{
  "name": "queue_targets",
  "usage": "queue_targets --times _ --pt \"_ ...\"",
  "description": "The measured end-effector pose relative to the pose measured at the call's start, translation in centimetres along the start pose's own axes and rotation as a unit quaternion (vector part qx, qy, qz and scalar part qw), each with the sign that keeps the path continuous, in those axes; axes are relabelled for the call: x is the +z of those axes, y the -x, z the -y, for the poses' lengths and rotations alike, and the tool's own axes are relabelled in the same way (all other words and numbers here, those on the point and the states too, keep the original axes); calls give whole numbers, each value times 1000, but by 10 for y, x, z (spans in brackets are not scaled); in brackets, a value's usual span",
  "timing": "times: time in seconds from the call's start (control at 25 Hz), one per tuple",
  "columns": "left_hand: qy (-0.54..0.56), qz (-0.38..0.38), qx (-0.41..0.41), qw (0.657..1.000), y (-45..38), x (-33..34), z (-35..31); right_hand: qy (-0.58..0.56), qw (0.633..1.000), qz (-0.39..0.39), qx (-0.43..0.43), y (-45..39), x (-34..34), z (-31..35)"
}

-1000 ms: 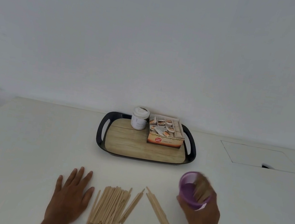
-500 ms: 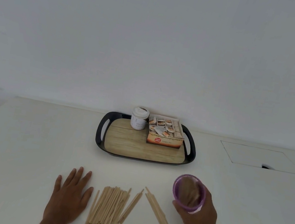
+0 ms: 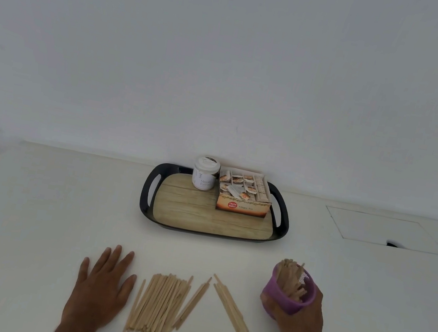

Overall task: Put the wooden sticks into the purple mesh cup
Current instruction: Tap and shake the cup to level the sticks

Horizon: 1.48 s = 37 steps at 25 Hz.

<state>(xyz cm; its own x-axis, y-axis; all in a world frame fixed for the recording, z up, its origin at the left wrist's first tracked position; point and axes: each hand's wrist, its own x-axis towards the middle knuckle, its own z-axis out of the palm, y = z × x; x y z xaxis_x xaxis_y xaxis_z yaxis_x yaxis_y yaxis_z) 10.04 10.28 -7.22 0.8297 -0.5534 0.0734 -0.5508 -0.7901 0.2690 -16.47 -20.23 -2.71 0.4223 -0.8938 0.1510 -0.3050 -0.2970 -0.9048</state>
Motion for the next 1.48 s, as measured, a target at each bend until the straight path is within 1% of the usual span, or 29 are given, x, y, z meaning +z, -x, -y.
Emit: queue_targets --times 0.16,0.28,0.36,0.44,0.52,0.56,0.6,0.68,0.76,0.8,0.84,0.96,1.08,1.2,1.32,1.36,1.44,1.48 --pt "1 -2 -3 1000 0 0 0 -48 997 66 -14 -4 -8 -11" --pt "4 0 -3 1000 0 -1 -1 -35 997 62 -6 -4 -8 -9" --pt "3 4 -3 1000 0 -2 -2 -27 998 55 -18 -5 -8 -4" --pt "2 8 -5 1000 0 -4 -3 -8 996 83 -36 -7 -6 -8" --pt "2 9 -6 1000 1 -5 -4 -21 993 116 -30 -10 -6 -17" --pt "4 8 -6 1000 1 -6 -4 -14 993 115 -24 -10 -6 -18" --pt "5 9 -6 1000 1 -6 -4 -10 993 113 -20 -10 -5 -17" --pt "3 12 -5 1000 0 -6 -4 4 998 69 -3 -11 -1 -15" --pt "0 12 -5 1000 0 -6 -4 5 1000 -4 6 -10 -1 -9" --pt "0 12 -6 1000 0 -6 -4 8 999 -47 0 -10 -1 -7" --pt "1 13 -7 1000 1 -6 -4 0 997 -73 -12 -10 -1 -5" --pt "3 17 -7 1000 0 -8 -5 25 995 -64 -68 -5 1 5" --pt "5 16 -8 1000 1 -8 -5 0 991 -128 -50 -7 0 10" --pt "5 16 -8 1000 0 -8 -5 33 994 -70 -82 -4 3 9" --pt "0 21 -6 1000 0 -9 -6 6 990 -131 -51 -6 0 10" --pt "1 19 -6 1000 1 -9 -6 3 992 -113 -57 -6 0 12" --pt "2 17 -7 1000 0 -8 -5 52 993 -58 -88 -5 2 10" --pt "1 19 -7 1000 -1 -8 -5 55 992 -70 -91 -5 1 8"
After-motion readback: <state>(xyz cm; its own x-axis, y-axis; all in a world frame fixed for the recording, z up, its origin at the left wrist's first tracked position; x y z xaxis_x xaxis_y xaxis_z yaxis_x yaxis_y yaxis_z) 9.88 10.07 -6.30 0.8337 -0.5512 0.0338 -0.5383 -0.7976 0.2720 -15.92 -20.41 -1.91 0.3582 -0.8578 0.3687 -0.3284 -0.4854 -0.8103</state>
